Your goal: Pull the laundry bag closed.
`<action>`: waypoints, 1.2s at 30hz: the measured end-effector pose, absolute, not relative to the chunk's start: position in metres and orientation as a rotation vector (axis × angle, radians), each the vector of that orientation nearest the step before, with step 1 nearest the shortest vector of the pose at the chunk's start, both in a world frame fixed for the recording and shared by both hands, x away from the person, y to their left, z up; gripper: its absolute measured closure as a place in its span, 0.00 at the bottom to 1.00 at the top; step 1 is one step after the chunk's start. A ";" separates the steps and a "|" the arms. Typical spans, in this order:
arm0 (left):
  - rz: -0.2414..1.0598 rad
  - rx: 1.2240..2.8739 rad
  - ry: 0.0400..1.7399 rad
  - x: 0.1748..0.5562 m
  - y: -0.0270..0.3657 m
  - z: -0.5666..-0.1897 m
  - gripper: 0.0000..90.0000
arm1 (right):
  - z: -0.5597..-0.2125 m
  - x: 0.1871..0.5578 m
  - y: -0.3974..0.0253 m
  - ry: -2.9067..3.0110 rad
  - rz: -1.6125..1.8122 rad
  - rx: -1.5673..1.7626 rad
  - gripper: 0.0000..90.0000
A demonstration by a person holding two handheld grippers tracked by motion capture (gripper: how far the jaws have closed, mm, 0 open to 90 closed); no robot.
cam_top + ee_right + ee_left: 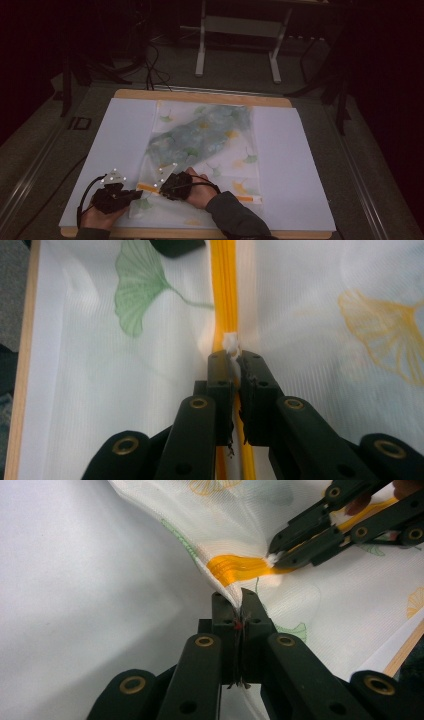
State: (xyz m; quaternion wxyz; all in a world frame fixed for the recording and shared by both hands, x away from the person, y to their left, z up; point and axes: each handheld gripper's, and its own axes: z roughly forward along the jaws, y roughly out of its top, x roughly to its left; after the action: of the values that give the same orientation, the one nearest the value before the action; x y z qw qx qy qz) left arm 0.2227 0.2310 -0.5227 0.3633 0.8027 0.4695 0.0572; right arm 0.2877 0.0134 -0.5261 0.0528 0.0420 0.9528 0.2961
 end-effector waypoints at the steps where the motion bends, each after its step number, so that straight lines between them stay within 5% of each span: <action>1: 0.149 2.062 1.208 0.223 0.231 -0.523 0.98 | -0.526 0.288 0.012 2.899 0.886 0.128 0.94; 36: 0.162 2.069 1.208 0.222 0.232 -0.523 0.98 | -0.522 0.282 -0.038 2.888 0.759 0.149 0.94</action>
State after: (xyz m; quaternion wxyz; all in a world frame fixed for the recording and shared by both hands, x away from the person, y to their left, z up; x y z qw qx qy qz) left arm 0.2223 0.2316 -0.5232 0.3618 0.8034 0.4688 0.0629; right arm 0.2820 -0.0381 -0.5216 0.0760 0.0498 0.9631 0.2532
